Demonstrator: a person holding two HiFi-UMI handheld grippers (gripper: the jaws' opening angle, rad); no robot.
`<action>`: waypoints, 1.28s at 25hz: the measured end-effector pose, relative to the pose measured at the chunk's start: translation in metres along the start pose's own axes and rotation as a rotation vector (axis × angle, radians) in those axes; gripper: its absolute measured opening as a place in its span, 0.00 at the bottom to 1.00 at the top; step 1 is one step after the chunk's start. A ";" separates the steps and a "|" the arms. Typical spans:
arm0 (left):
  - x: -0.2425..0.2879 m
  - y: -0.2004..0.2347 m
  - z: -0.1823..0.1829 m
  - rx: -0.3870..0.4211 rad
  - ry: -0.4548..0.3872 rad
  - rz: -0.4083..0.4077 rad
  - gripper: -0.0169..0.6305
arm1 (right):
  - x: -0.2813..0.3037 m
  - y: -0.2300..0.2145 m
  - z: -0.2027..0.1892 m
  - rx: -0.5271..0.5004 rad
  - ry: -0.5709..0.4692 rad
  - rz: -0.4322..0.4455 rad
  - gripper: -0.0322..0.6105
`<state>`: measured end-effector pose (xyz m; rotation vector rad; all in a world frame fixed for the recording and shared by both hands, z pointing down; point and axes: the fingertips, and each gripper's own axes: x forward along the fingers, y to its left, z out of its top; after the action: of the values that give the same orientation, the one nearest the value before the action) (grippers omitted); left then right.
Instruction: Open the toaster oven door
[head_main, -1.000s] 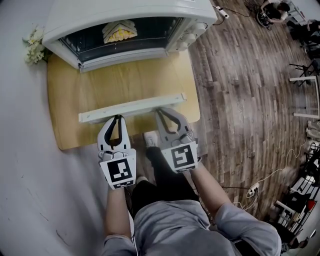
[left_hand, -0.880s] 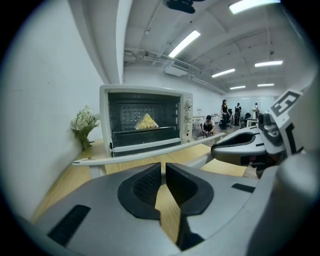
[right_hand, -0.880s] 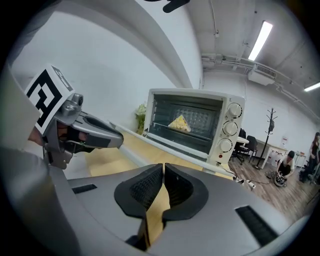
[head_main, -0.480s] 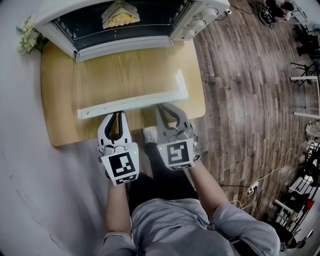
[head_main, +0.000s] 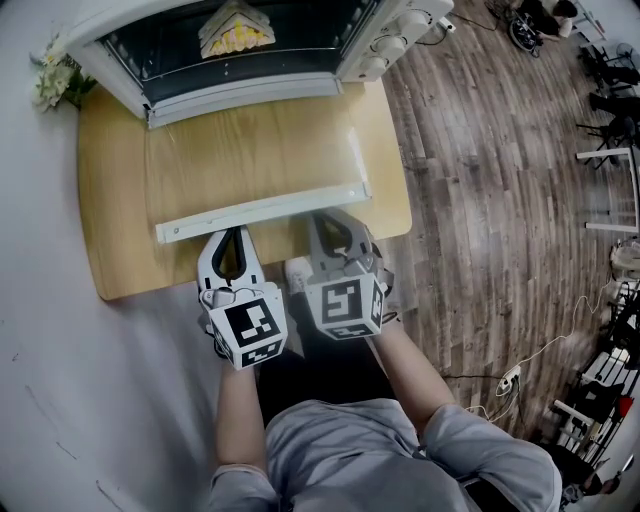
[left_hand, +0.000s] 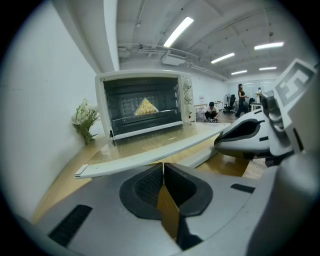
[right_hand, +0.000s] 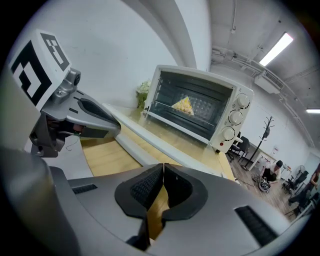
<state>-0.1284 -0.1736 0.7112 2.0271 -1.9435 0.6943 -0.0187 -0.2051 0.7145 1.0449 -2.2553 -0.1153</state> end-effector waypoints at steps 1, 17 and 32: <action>0.001 -0.001 -0.002 0.007 0.017 -0.006 0.04 | 0.001 0.001 -0.001 0.000 0.009 0.000 0.06; -0.005 0.003 0.000 -0.070 0.036 -0.044 0.03 | -0.006 -0.001 0.006 0.083 0.019 0.053 0.05; -0.074 0.036 0.082 -0.143 -0.040 -0.011 0.03 | -0.064 -0.024 0.092 0.141 -0.061 0.064 0.05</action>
<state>-0.1503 -0.1530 0.5989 1.9784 -1.9428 0.4998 -0.0260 -0.1927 0.6013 1.0533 -2.3780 0.0392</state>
